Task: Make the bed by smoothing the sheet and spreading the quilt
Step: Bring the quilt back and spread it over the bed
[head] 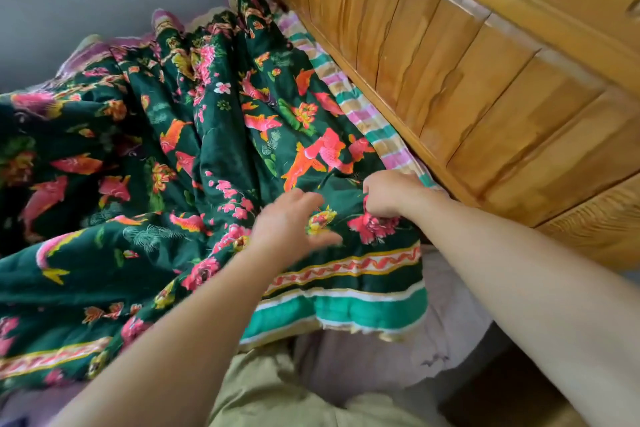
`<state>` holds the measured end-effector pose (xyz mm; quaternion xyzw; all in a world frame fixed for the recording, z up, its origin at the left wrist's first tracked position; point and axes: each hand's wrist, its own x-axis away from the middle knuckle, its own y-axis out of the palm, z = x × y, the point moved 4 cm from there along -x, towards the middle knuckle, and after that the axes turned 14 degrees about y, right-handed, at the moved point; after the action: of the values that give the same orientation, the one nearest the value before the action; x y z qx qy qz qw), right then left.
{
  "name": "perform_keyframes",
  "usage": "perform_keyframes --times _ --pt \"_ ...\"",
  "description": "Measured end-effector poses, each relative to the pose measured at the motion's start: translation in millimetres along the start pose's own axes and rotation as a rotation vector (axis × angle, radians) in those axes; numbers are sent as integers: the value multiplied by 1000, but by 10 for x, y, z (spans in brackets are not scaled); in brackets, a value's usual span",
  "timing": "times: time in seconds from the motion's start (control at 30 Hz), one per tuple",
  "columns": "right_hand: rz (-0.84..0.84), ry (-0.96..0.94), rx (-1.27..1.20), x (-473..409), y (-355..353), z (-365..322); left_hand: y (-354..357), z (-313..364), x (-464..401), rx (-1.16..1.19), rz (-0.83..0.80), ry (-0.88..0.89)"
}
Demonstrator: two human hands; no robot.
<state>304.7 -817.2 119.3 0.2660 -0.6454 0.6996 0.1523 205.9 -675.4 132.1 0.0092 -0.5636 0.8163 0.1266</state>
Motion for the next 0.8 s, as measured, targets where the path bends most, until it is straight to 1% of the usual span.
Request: perform_keyframes --times 0.03,0.07,0.1,0.17,0.23,0.27,0.33,0.37,0.4,0.43,0.5,0.53,0.6,0.63,0.67,0.7,0.73,0.77,0.8 --pt "-2 -10 -8 -15 -3 -23 129 141 -57 -9 -58 61" --pt "-1 -31 -18 4 -5 -46 246 260 -92 -7 -115 77" --pt "-5 -54 -38 23 -4 -57 337 325 -138 11 -136 55" --pt "-28 -74 -135 53 17 3 437 356 -252 81 -86 -44" --pt "-53 -71 -331 82 77 117 484 343 -301 127 -45 -79" --pt "-27 -43 -446 83 112 224 510 332 -301 185 -39 -95" --pt "135 105 -642 33 199 540 532 270 -260 321 -22 -169" --pt "217 239 -709 20 264 760 539 244 -243 410 -20 -213" --pt "258 371 -764 -9 372 966 543 204 -224 517 -14 -262" --pt "243 482 -823 -38 505 1141 541 169 -204 624 -3 -309" --pt "124 663 -1008 -57 777 1371 506 126 -152 816 25 -389" --pt "49 739 -1154 -51 904 1423 483 105 -125 899 42 -424" --pt "-208 887 -1447 33 1079 1379 456 69 -70 1043 30 -486" --pt "-363 941 -1555 69 1139 1304 455 67 -41 1100 -16 -498" --pt "-488 946 -1636 74 1170 1216 461 77 -12 1132 -84 -502" --pt "-565 890 -1711 42 1169 1096 471 96 24 1144 -160 -502" --pt "-598 812 -1773 -7 1156 973 483 120 55 1129 -231 -492" --pt "-590 741 -1789 -67 1144 869 498 143 82 1086 -295 -475" --pt "-550 711 -1778 -89 1103 778 510 171 104 1011 -353 -448"
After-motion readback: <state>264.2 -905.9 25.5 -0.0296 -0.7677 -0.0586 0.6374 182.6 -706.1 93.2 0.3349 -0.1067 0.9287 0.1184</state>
